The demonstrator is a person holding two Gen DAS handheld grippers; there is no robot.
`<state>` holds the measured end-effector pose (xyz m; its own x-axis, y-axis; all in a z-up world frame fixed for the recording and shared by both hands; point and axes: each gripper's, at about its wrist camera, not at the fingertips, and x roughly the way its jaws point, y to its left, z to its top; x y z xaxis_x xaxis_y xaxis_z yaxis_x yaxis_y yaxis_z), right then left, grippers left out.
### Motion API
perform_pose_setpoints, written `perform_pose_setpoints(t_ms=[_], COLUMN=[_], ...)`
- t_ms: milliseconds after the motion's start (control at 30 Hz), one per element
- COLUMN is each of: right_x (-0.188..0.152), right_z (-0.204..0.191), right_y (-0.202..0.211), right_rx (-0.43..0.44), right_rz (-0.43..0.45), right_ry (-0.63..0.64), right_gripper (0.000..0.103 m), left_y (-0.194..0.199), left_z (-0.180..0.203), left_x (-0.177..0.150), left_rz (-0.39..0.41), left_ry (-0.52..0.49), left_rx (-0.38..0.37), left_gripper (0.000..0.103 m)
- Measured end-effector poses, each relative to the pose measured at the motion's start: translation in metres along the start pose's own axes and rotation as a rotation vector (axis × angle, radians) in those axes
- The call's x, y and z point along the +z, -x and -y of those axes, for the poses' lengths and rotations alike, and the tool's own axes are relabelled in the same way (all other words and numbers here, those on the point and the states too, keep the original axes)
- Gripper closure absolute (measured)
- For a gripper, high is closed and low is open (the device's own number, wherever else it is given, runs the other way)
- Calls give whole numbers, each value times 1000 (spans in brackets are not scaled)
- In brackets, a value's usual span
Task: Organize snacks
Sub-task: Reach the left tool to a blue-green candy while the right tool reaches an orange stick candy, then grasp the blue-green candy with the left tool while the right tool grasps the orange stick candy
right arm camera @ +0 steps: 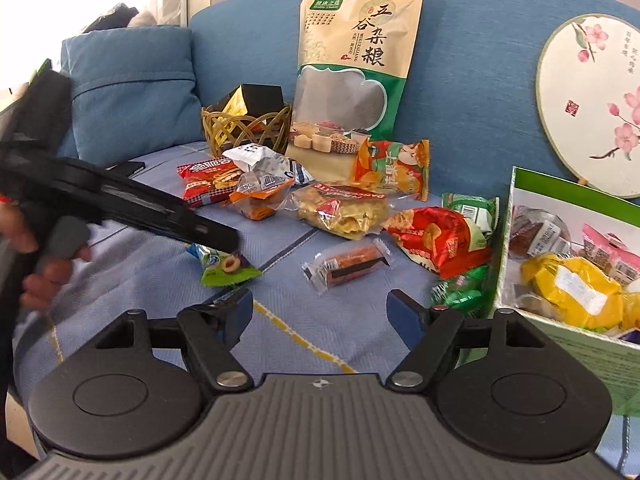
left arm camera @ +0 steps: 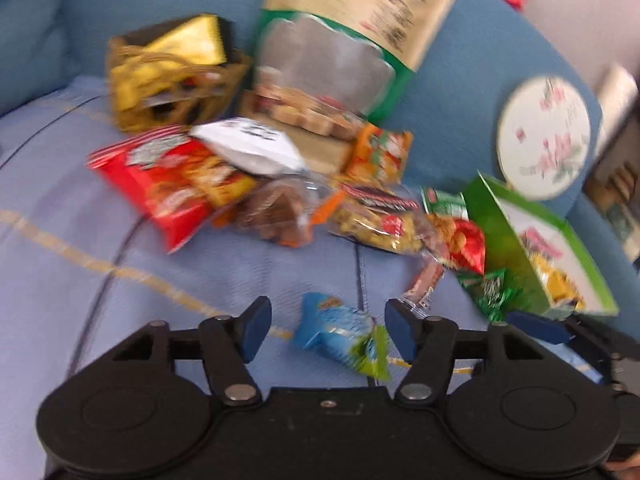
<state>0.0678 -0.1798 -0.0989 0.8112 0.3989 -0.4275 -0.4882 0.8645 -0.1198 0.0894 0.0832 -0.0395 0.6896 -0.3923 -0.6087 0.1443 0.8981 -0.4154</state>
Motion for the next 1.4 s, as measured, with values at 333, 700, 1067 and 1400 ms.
perform_pose_setpoints(t_ms=[333, 700, 1067, 1400], right_x=[29, -10, -9, -9], right_z=[12, 2, 8, 9], right_y=[-79, -13, -13, -11], right_rx=[-104, -62, -46, -63], right_rz=[-152, -164, -115, -90], right_ry=[-168, 22, -45, -46], right_gripper=[37, 63, 45, 26], left_y=[7, -35, -46, -17], left_z=[-14, 11, 52, 66], left_x=[-9, 1, -3, -10], left_rz=[-55, -28, -67, -69], left_ry=[160, 66, -169, -176], left_rx=[-103, -62, 60, 67], left_gripper=[39, 42, 44, 33])
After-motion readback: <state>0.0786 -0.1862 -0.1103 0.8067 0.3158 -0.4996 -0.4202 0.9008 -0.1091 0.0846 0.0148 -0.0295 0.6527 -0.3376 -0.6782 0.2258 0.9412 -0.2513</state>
